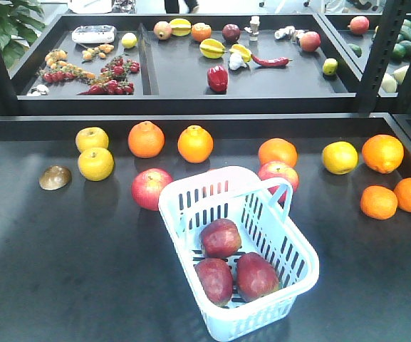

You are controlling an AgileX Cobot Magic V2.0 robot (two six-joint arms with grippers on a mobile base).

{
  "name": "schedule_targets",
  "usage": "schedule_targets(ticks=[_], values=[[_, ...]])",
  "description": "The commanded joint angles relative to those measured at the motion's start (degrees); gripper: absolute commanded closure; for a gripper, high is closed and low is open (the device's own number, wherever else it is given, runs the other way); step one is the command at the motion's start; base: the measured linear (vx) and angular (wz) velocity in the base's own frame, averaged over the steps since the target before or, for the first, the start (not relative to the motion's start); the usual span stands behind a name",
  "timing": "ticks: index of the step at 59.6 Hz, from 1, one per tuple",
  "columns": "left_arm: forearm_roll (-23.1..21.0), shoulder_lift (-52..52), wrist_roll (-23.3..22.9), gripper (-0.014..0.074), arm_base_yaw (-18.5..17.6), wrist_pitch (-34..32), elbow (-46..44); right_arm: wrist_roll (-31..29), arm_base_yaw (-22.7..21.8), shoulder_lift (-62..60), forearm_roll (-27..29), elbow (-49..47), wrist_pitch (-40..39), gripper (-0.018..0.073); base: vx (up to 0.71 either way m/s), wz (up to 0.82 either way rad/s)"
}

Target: Pick three apples into basket with both arms

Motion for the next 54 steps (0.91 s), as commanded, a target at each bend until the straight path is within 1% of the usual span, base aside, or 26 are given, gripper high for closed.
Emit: schedule_targets(ticks=[1,54], values=[[-0.1,-0.8,-0.1,0.0602,0.2,-4.0,-1.4,-0.2,-0.3,-0.6,-0.7,0.8,-4.2,0.0564,0.0,0.0],[-0.2,-0.8,-0.1,0.0602,0.2,-4.0,-1.4,-0.2,-0.3,-0.6,-0.7,0.8,-4.2,0.0564,0.0,0.0]])
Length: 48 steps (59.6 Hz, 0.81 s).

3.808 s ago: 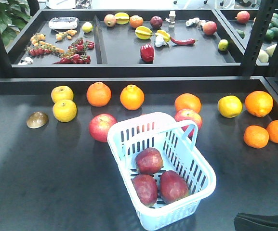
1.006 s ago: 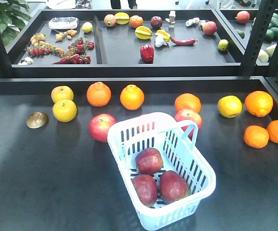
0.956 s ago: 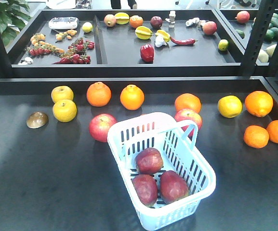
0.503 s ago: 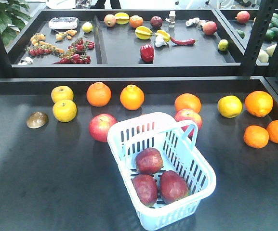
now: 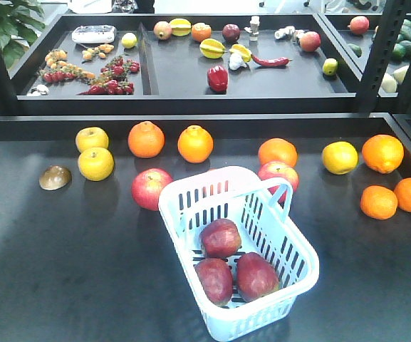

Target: Pick three apples into basket with both arms

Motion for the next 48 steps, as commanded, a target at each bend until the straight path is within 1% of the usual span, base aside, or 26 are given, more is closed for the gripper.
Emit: schedule_targets(ticks=[1,48], values=[[-0.2,-0.8,-0.1,0.0602,0.2,-4.0,-1.4,-0.2,-0.3,-0.6,-0.7,0.8,-4.2,0.0564,0.0,0.0],[-0.2,-0.8,-0.1,0.0602,0.2,-4.0,-1.4,-0.2,-0.3,-0.6,-0.7,0.8,-4.2,0.0564,0.0,0.0]])
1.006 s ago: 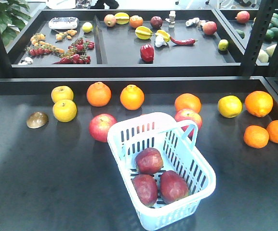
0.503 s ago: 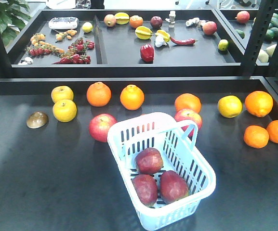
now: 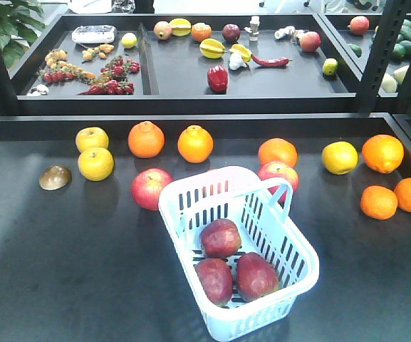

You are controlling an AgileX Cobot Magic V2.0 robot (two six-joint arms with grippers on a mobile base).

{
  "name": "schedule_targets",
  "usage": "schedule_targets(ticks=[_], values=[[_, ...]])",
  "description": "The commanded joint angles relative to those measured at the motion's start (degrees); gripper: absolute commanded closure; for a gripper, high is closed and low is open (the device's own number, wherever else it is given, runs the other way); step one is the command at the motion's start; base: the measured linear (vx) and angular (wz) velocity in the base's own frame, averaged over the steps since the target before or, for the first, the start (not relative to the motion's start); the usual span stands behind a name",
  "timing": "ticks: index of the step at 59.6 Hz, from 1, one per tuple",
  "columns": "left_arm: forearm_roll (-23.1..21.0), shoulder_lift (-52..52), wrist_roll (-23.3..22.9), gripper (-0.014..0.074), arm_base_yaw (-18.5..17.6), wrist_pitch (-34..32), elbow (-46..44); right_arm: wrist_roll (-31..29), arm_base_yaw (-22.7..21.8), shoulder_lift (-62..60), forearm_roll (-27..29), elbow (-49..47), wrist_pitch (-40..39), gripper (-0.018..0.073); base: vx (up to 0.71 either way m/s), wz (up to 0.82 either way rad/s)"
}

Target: Pick three apples into basket with both arms

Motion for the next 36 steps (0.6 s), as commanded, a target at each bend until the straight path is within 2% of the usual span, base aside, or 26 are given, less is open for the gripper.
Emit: schedule_targets(ticks=[1,36], values=[[-0.2,-0.8,-0.1,0.0602,0.2,-4.0,-1.4,-0.2,-0.3,-0.6,-0.7,0.8,-4.2,0.0564,0.0,0.0],[-0.2,-0.8,-0.1,0.0602,0.2,-4.0,-1.4,-0.2,-0.3,-0.6,-0.7,0.8,-4.2,0.0564,0.0,0.0]])
